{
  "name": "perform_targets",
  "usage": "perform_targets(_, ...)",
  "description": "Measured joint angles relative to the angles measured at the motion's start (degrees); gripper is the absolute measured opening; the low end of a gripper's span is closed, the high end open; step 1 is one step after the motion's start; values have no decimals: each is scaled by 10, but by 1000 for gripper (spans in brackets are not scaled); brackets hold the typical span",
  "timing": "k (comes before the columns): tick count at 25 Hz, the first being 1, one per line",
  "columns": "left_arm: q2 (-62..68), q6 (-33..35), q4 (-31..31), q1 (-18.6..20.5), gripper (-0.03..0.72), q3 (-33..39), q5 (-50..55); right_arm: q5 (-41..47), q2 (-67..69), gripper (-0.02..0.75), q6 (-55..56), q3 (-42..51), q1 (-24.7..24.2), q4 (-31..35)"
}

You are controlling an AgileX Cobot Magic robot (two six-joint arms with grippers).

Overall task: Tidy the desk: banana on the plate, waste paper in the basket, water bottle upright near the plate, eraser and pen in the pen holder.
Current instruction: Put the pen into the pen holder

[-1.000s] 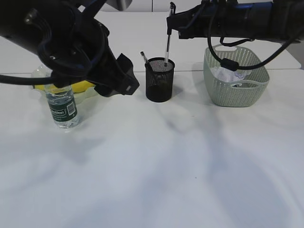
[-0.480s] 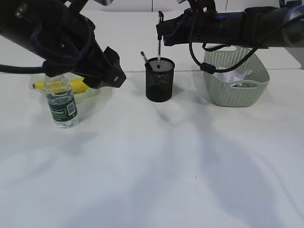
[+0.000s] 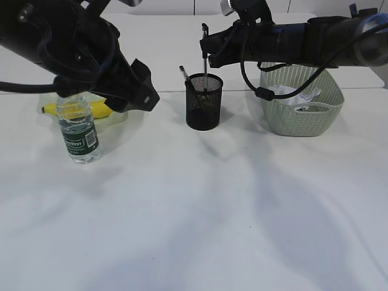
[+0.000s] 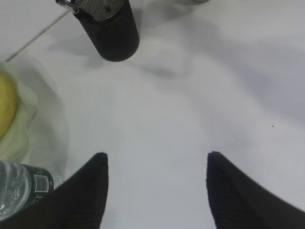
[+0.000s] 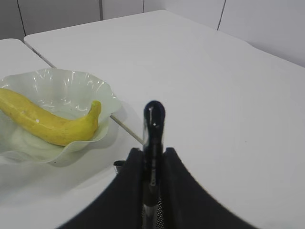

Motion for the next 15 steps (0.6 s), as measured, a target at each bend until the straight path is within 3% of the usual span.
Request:
perform_targets(4,0,0,0,0,463,0,0,0,0,70,-1,0,0,0)
perform_targets(10,0,0,0,0,463,0,2,0,0,281,9,0,0,0)
perform_targets(15,0,0,0,0,463,0,10,0,0,337,27,0,0,0)
